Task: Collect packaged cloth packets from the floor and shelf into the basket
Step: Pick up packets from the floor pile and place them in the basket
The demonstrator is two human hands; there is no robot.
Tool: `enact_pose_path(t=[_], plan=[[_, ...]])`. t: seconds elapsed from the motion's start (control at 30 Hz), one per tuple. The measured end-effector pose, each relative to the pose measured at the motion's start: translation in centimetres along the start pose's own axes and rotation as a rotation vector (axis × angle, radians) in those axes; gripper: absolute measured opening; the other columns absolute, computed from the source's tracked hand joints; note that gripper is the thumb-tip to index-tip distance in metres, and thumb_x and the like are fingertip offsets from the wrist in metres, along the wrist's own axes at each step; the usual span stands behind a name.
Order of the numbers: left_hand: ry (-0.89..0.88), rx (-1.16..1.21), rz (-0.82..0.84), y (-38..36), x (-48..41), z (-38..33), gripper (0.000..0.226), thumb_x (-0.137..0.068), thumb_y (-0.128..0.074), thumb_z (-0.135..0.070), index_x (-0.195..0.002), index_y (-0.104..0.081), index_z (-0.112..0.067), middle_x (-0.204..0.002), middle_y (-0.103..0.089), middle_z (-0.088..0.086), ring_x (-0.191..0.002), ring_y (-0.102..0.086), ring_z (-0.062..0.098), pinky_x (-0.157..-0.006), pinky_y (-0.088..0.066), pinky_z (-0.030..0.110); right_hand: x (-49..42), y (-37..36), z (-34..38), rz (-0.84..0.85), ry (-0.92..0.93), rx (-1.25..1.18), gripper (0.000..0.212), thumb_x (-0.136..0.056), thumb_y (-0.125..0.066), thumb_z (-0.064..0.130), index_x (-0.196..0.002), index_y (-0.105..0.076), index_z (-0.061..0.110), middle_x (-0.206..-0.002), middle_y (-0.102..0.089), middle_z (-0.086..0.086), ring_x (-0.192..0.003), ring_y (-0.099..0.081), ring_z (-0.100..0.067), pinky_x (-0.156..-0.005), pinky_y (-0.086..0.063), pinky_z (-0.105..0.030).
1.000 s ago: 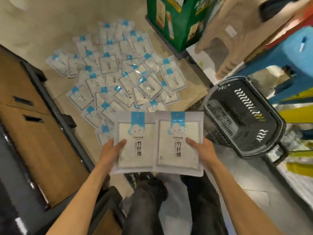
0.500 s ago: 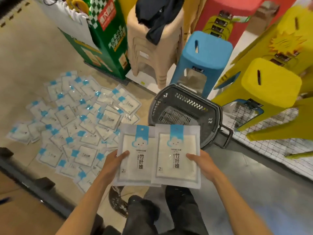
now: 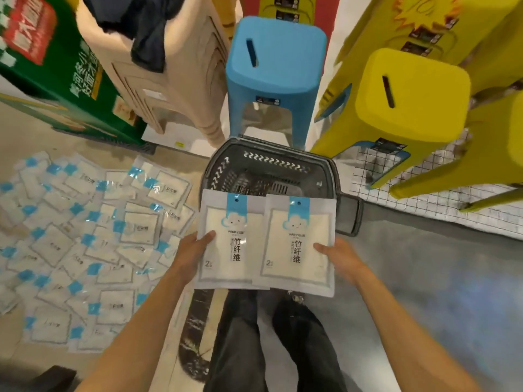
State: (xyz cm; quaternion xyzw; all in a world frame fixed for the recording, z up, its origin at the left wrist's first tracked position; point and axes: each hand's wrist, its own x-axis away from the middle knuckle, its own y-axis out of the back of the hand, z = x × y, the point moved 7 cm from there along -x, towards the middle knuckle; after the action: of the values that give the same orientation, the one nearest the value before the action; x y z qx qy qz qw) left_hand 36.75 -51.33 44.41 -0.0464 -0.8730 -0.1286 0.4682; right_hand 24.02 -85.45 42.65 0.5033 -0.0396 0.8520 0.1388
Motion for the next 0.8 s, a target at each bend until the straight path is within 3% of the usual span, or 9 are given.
enact_pose_path(t=[0.1, 0.17, 0.23, 0.4, 0.53, 0.6, 0.67, 0.73, 0.8], plan=[[-0.002, -0.065, 0.006, -1.1, -6.8, -1.3, 0.013, -0.097, -0.065, -0.021, -0.102, -0.068, -0.010, -0.094, -0.075, 0.010, -0.084, -0.072, 0.025, -0.078, -0.059, 0.041, -5.5, -0.5, -0.2, 0.012, -0.038, -0.035, 0.027, -0.093, -0.065, 0.003, -0.119, -0.063, 0.011, -0.113, -0.071, -0.007, -0.094, -0.070, -0.016, -0.070, -0.058, -0.026], [-0.018, -0.091, 0.010, -2.0, -11.9, -1.8, 0.014, -0.097, -0.065, -0.020, -0.105, -0.068, -0.009, -0.094, -0.074, 0.010, -0.081, -0.072, 0.023, -0.068, -0.058, 0.035, -10.0, -0.5, -0.3, -0.039, -0.027, -0.049, 0.027, -0.091, -0.069, 0.006, -0.117, -0.066, 0.009, -0.117, -0.071, -0.010, -0.096, -0.070, -0.021, -0.079, -0.058, -0.033], [-0.037, -0.097, 0.027, -3.3, -17.0, -2.0, 0.016, -0.098, -0.064, -0.020, -0.109, -0.066, -0.009, -0.095, -0.073, 0.010, -0.081, -0.071, 0.023, -0.063, -0.056, 0.032, -14.9, -0.4, -0.4, -0.115, 0.000, -0.071, 0.026, -0.090, -0.071, 0.009, -0.116, -0.069, 0.008, -0.115, -0.071, -0.009, -0.093, -0.070, -0.020, -0.080, -0.058, -0.030], [-0.030, -0.132, 0.038, -6.7, -28.9, 0.6, 0.018, -0.098, -0.065, -0.020, -0.109, -0.069, -0.008, -0.100, -0.072, 0.014, -0.082, -0.070, 0.026, -0.070, -0.055, 0.033, -26.1, -0.4, -3.3, -0.214, 0.009, -0.136, 0.028, -0.091, -0.071, 0.011, -0.118, -0.070, 0.004, -0.110, -0.072, -0.008, -0.091, -0.072, -0.019, -0.074, -0.060, -0.026], [-0.018, -0.194, 0.019, -9.4, -36.8, 3.8, 0.015, -0.097, -0.066, -0.020, -0.105, -0.068, -0.008, -0.093, -0.072, 0.010, -0.077, -0.069, 0.021, -0.062, -0.053, 0.029, -34.5, -1.1, -8.0, -0.223, -0.024, -0.174, 0.023, -0.091, -0.071, 0.012, -0.113, -0.070, 0.006, -0.114, -0.072, -0.013, -0.097, -0.071, -0.029, -0.091, -0.057, -0.045], [-0.001, -0.204, -0.003, -10.1, -40.6, 5.5, 0.015, -0.096, -0.068, -0.021, -0.103, -0.067, -0.008, -0.090, -0.070, 0.010, -0.075, -0.067, 0.021, -0.061, -0.053, 0.029, -37.7, -1.8, -9.8, -0.244, -0.046, -0.183, 0.019, -0.092, -0.070, 0.012, -0.110, -0.069, 0.007, -0.113, -0.071, -0.012, -0.094, -0.070, -0.027, -0.086, -0.058, -0.043], [0.021, -0.207, -0.007, -10.9, -44.0, 7.0, 0.029, -0.089, -0.075, -0.030, -0.109, -0.069, -0.009, -0.096, -0.073, 0.013, -0.082, -0.070, 0.027, -0.072, -0.059, 0.037, -40.4, -2.5, -11.1, -0.272, -0.045, -0.178, 0.018, -0.091, -0.070, 0.010, -0.109, -0.069, 0.008, -0.110, -0.071, -0.011, -0.090, -0.070, -0.024, -0.075, -0.060, -0.034], [0.059, -0.199, -0.032, -11.3, -46.9, 8.6, 0.037, -0.081, -0.081, -0.038, -0.107, -0.071, -0.014, -0.105, -0.074, 0.014, -0.094, -0.071, 0.033, -0.088, -0.058, 0.048, -43.0, -3.2, -12.0, -0.276, -0.050, -0.157, 0.017, -0.090, -0.072, 0.008, -0.106, -0.069, 0.010, -0.113, -0.071, -0.011, -0.096, -0.070, -0.027, -0.083, -0.060, -0.041], [0.054, -0.178, -0.063, -12.0, -49.3, 9.7, 0.025, -0.085, -0.080, -0.031, -0.101, -0.070, -0.015, -0.112, -0.072, 0.014, -0.100, -0.069, 0.032, -0.095, -0.055, 0.043, -45.7, -3.6, -13.1, -0.292, -0.065, -0.101, 0.025, -0.089, -0.073, 0.009, -0.113, -0.068, 0.007, -0.118, -0.070, -0.014, -0.104, -0.068, -0.031, -0.093, -0.056, -0.050]])
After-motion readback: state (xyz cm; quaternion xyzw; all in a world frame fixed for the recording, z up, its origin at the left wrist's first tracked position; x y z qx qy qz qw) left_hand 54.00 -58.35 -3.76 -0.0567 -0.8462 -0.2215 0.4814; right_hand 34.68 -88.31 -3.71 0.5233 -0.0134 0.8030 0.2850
